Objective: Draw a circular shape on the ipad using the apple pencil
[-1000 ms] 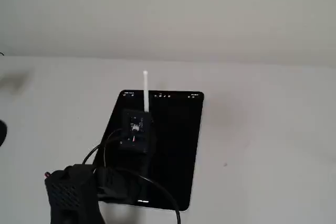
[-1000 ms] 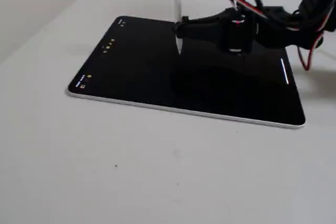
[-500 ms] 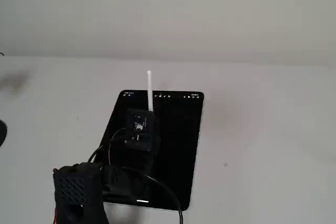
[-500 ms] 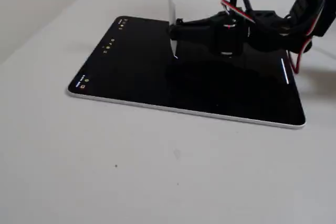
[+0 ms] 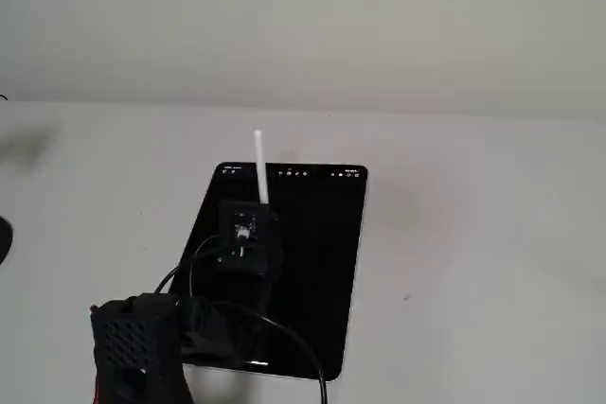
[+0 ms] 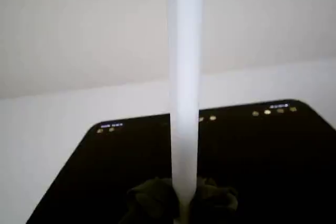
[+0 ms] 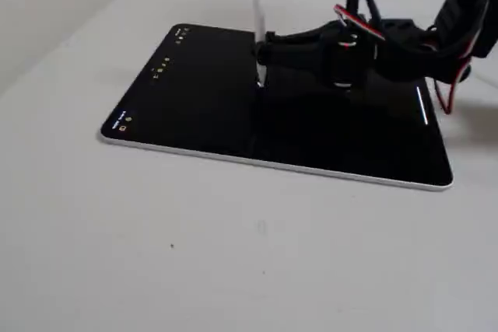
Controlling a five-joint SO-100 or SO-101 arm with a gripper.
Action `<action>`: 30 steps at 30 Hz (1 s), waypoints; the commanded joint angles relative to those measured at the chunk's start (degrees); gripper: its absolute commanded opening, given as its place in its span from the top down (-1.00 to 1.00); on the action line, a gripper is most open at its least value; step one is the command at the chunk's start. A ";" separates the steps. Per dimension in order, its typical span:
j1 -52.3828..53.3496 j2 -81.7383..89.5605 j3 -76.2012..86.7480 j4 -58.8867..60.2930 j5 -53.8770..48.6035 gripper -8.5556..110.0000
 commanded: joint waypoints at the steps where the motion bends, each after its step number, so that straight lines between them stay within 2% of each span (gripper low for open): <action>1: -2.64 3.78 3.69 -1.32 -0.53 0.86; 30: 6.68 3.60 5.36 0.18 -8.17 0.86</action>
